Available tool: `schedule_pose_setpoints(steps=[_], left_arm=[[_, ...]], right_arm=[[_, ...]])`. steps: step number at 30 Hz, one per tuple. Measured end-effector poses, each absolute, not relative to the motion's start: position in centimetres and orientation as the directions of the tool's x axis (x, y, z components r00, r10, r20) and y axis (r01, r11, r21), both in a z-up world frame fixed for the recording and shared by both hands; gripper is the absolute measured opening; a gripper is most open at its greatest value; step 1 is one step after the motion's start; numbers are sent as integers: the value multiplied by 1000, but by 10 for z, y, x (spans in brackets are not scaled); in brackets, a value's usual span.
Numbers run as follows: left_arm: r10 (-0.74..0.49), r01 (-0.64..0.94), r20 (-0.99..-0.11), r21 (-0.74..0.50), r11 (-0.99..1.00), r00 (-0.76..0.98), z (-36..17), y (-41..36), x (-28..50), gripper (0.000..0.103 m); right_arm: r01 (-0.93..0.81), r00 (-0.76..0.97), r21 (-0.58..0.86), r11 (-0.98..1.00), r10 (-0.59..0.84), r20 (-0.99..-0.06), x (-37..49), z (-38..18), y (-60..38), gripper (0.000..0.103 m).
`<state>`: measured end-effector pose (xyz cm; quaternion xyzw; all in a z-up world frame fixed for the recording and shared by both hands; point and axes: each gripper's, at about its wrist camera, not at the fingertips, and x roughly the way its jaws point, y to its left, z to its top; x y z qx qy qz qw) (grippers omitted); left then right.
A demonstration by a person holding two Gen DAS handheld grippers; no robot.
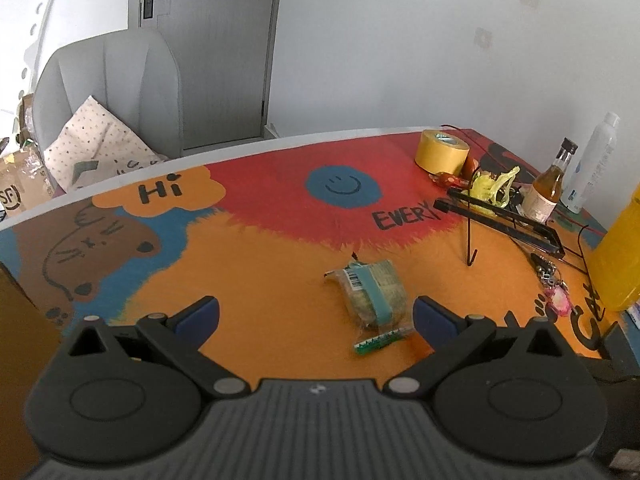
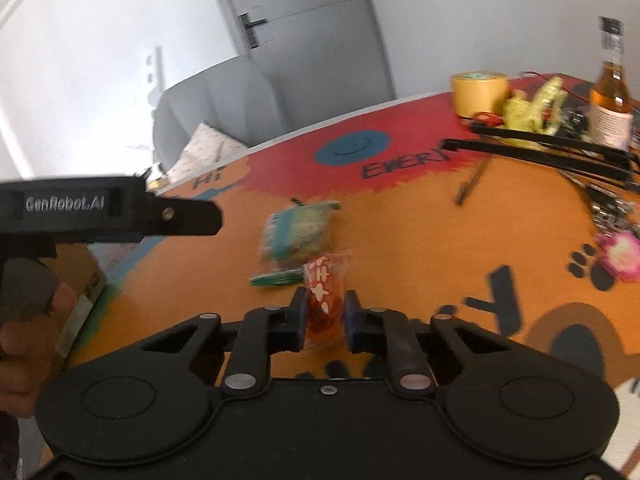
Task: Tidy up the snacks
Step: 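Grasp the green-wrapped bar with left tool while right tool grasps orange candy packet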
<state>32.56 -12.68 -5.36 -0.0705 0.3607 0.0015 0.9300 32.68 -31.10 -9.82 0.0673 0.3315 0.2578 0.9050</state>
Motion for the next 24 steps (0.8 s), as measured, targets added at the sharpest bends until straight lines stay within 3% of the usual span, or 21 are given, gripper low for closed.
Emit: schedule_pose_setpoints(steps=[17,19,24], left_arm=[[-60,-52,-669,-147,988,741,-84,-161,359,102],[-49,-53,-664,-132,990,746,-87,-164,363,102],[-37,-71,-675,-132,989,737,-98,-168,372,96]], right_arm=[[-259,712,315,913,401,-577,337,-100,-356,19],[-258,711,317,913,401,-578,337,-100,-356,29],[-279,709,281,918,394,-584,338,-99,-348,37]])
